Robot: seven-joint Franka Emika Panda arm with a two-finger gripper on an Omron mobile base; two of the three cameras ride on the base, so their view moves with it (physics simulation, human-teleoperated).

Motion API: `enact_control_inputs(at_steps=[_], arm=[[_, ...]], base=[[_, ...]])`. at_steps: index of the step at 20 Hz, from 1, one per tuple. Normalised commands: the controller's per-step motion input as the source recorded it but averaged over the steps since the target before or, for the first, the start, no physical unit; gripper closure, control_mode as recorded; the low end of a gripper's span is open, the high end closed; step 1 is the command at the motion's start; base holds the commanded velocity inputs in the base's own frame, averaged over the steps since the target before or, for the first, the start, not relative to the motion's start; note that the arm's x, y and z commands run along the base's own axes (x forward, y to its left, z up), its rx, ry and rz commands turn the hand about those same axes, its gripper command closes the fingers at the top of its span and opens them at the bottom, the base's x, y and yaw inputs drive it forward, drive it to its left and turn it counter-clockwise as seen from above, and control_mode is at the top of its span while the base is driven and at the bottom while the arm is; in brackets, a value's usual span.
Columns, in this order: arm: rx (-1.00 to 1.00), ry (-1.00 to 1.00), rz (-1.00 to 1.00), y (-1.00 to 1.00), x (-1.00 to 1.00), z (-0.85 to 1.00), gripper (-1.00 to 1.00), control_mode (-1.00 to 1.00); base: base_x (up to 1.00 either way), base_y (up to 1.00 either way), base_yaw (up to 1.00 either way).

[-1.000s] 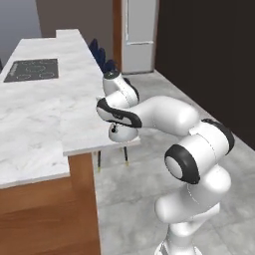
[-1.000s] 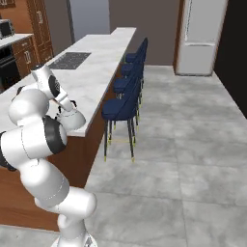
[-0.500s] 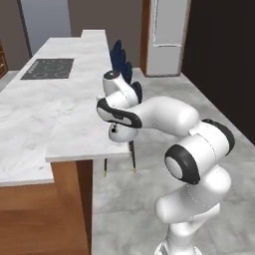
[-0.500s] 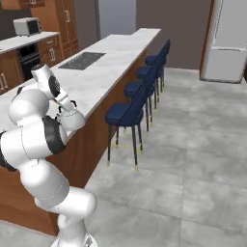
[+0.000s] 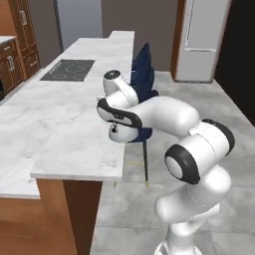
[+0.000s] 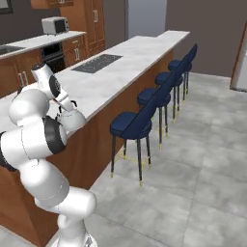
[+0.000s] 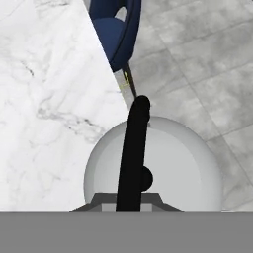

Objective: The kettle is done boiling. Turn off the stove, then wait for 300 timesteps before moving the kettle to the dining table.

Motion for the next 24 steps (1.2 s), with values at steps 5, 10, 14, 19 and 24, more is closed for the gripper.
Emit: enact_control_inputs(at_steps=[5, 10, 14, 19, 24], arm=[[0.0, 0.0, 0.0, 0.0, 0.0, 0.0, 1.0, 1.0], [0.0, 0.0, 0.0, 0.0, 0.0, 0.0, 1.0, 1.0], [0.0, 0.0, 0.0, 0.0, 0.0, 0.0, 1.0, 1.0], [0.0, 0.0, 0.0, 0.0, 0.0, 0.0, 1.0, 1.0], [0.0, 0.0, 0.0, 0.0, 0.0, 0.0, 1.0, 1.0]], base=[[0.57, -0.55, 0.33], [0.48, -0.55, 0.32], [0.48, -0.54, 0.32], [0.47, -0.49, 0.32], [0.37, -0.39, 0.29]])
